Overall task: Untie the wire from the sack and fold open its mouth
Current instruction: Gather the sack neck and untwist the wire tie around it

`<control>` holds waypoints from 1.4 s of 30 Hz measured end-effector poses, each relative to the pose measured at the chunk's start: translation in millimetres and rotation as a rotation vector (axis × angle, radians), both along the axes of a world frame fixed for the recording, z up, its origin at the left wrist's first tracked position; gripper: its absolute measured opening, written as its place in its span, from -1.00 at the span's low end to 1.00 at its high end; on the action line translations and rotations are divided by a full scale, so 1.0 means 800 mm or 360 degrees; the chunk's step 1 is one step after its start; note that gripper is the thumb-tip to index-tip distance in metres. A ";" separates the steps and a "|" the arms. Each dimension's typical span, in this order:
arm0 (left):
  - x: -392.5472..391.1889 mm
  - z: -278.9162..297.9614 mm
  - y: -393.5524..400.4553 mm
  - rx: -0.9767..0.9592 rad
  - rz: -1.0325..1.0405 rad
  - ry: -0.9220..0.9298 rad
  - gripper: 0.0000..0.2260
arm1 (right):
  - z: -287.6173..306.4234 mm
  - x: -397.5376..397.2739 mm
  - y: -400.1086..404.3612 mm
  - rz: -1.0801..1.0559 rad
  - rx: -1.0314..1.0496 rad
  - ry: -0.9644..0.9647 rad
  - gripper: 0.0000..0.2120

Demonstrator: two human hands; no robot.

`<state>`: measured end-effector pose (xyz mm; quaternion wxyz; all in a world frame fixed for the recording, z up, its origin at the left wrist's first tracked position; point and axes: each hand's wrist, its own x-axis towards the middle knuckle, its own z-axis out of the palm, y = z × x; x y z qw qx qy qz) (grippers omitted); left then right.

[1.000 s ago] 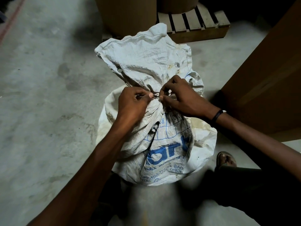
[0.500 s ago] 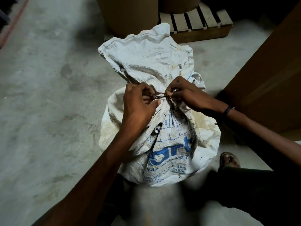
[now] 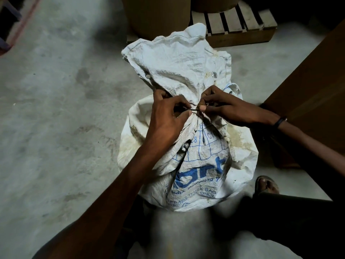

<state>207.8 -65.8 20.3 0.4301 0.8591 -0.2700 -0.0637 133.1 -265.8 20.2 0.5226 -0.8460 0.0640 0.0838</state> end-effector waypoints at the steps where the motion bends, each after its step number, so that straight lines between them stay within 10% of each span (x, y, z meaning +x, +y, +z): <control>1: 0.000 0.000 0.000 -0.0003 -0.0002 -0.0005 -0.89 | 0.001 0.000 0.000 -0.0017 -0.0033 -0.0010 -0.84; 6: 0.003 0.001 -0.003 -0.0059 0.0067 0.0045 -0.87 | 0.005 0.000 0.007 -0.0003 -0.0444 -0.0205 -0.87; 28: 0.013 0.014 0.027 -0.0287 0.0179 0.0200 -0.93 | 0.018 -0.015 -0.035 -0.0100 0.0175 -0.0079 -0.80; 42: -0.057 0.063 0.079 -0.0643 0.0061 0.0003 -0.93 | 0.028 -0.082 0.056 -0.0148 -0.0558 -0.0517 -0.56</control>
